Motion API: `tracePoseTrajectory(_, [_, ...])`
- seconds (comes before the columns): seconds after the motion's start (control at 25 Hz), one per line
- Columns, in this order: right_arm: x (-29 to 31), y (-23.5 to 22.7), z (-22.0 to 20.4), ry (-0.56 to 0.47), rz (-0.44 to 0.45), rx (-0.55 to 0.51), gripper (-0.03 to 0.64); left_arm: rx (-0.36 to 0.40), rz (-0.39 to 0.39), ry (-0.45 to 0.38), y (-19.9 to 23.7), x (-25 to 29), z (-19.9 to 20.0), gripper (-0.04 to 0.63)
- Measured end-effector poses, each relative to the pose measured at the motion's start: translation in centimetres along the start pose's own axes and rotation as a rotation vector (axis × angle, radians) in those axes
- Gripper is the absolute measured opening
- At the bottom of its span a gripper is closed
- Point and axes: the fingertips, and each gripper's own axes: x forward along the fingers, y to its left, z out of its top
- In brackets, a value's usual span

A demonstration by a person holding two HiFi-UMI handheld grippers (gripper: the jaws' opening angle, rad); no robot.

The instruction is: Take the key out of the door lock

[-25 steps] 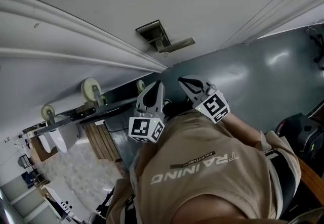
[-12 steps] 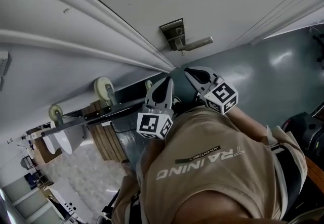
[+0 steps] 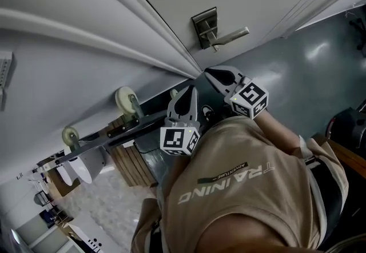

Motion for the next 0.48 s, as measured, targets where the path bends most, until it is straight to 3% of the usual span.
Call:
tracePoseTrajectory(0.2, [-0.5,1.2,0.0,0.024,0.033,-0.019,0.014,-0.036,-0.028,0.019,0.0,-0.3,-1.0,0.006])
tracePoseTrajectory(0.32, [-0.5,0.1,0.9,0.005,0.028,-0.044,0.014,-0.013,0.010,-0.025,0.7,0.5,0.5,0.006])
tracePoseTrajectory(0.48, [-1.7,-1.4,1.9,-0.050,0.026,-0.033,0.014,0.007,-0.015,-0.082,0.0,1.4,2.7,0.006])
